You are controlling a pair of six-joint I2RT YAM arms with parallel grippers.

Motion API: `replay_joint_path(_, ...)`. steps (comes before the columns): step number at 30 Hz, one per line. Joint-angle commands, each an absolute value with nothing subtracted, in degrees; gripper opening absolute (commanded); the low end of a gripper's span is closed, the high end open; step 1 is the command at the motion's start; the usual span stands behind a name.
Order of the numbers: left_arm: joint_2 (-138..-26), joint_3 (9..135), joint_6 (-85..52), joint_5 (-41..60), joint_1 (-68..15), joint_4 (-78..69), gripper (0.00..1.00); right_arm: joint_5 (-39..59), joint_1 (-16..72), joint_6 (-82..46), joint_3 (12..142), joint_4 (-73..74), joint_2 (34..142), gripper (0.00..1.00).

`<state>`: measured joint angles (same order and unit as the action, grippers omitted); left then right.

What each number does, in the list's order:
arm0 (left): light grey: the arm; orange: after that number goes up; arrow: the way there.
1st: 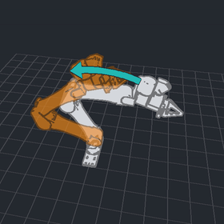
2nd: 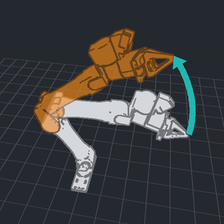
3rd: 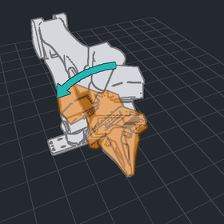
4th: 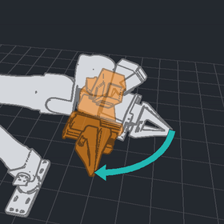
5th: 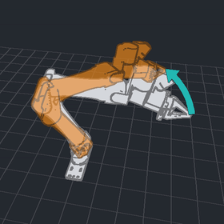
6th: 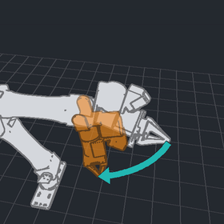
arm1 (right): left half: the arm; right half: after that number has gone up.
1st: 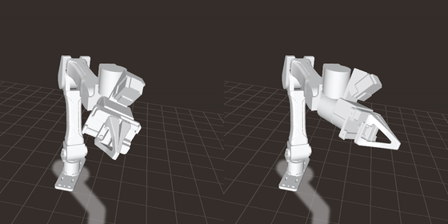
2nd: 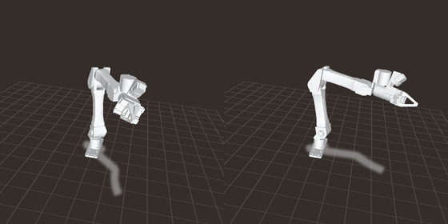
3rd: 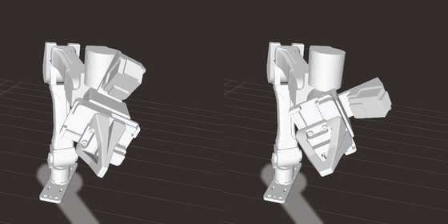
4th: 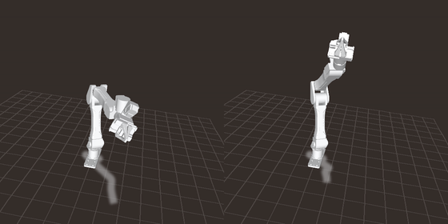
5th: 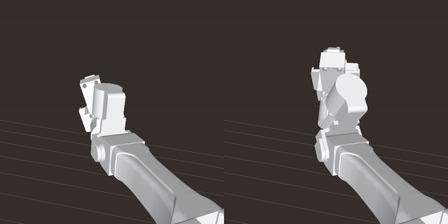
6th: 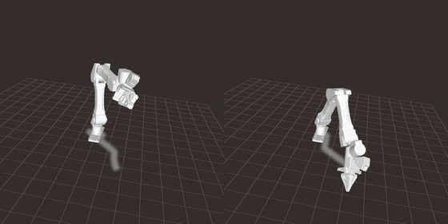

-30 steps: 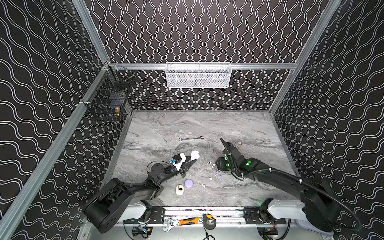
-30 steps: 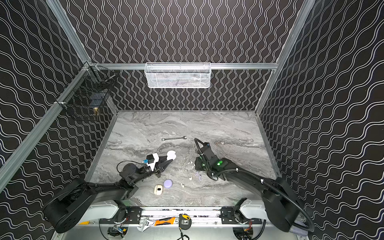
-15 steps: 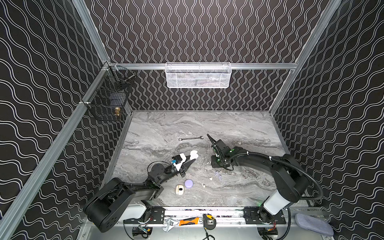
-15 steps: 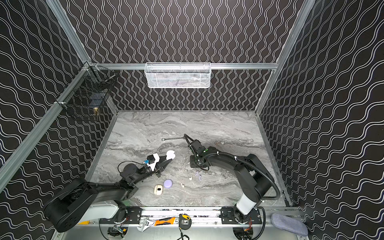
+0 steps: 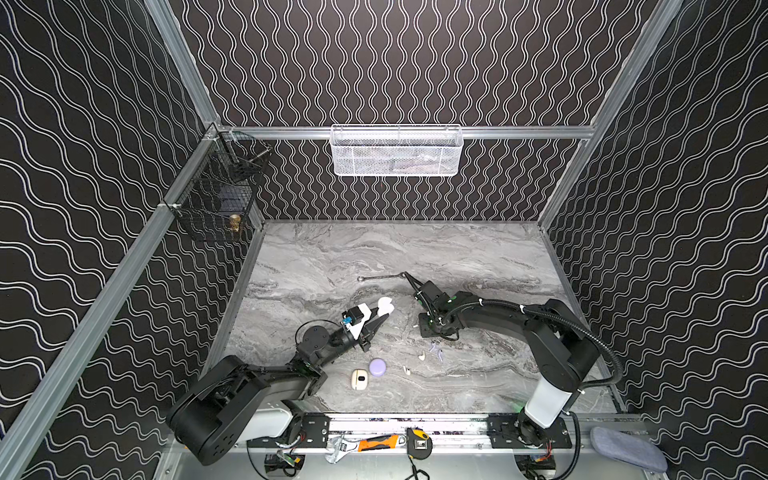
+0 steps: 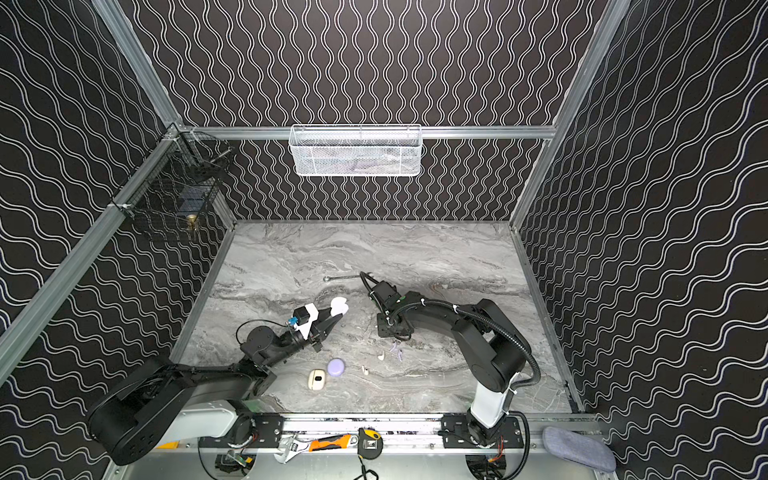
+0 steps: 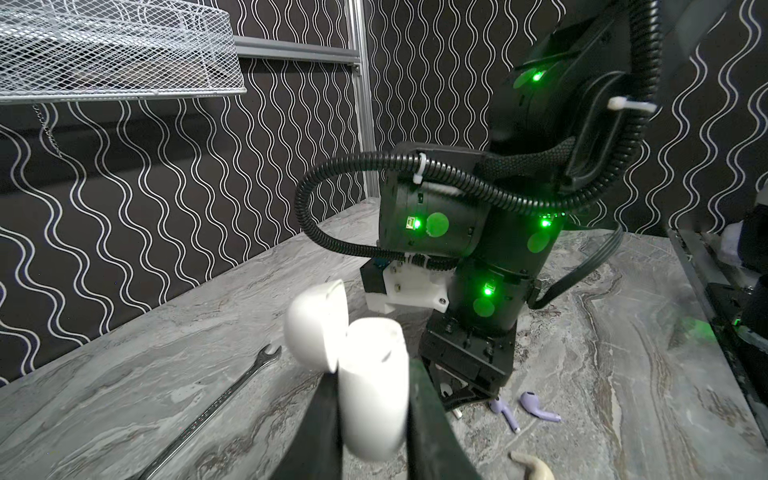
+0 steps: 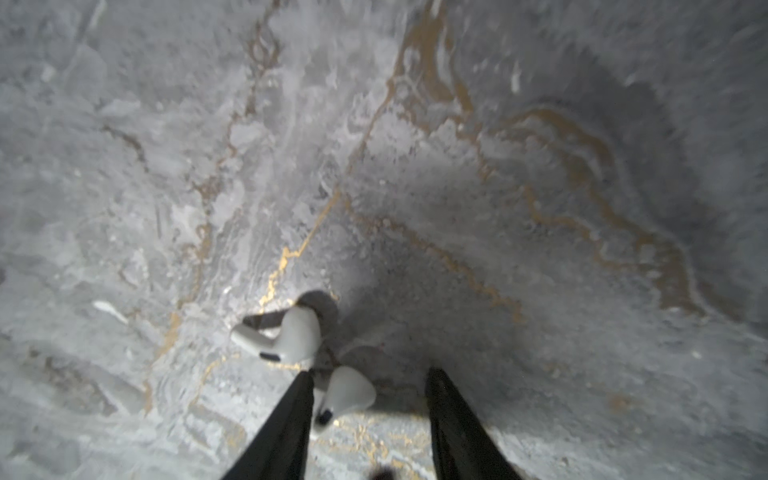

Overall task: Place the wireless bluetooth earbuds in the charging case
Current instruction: 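Move the right gripper over the white earbuds and lower toward one, then close the right gripper on one white earbud and lift it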

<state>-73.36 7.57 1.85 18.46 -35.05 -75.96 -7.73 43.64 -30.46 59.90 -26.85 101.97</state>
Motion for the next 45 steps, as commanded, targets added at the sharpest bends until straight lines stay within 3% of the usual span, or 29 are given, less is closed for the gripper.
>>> replay_joint_path(1, -72.9, 7.9, 2.7, 18.3, -35.0, -75.8, 0.0, -7.8, 44.6, -31.2, 60.7, -28.2, 103.3, 0.47)
replay_joint_path(31, -72.2, 8.4, 2.5, 18.4, -35.0, -74.4, 0.0, -9.6, 46.9, -33.8, 59.0, -27.1, 102.5, 0.24)
replay_joint_path(35, -72.0, 8.4, 2.4, 18.4, -34.9, -73.7, 0.0, -9.9, 47.3, -34.0, 59.1, -26.7, 102.7, 0.24)
replay_joint_path(38, -72.2, 8.4, 2.3, 18.5, -35.0, -74.1, 0.0, -10.4, 47.3, -34.2, 59.5, -26.6, 103.3, 0.34)
replay_joint_path(45, -73.1, 8.5, 1.7, 18.8, -34.9, -75.3, 0.0, -11.0, 47.3, -34.4, 59.2, -26.5, 102.9, 0.34)
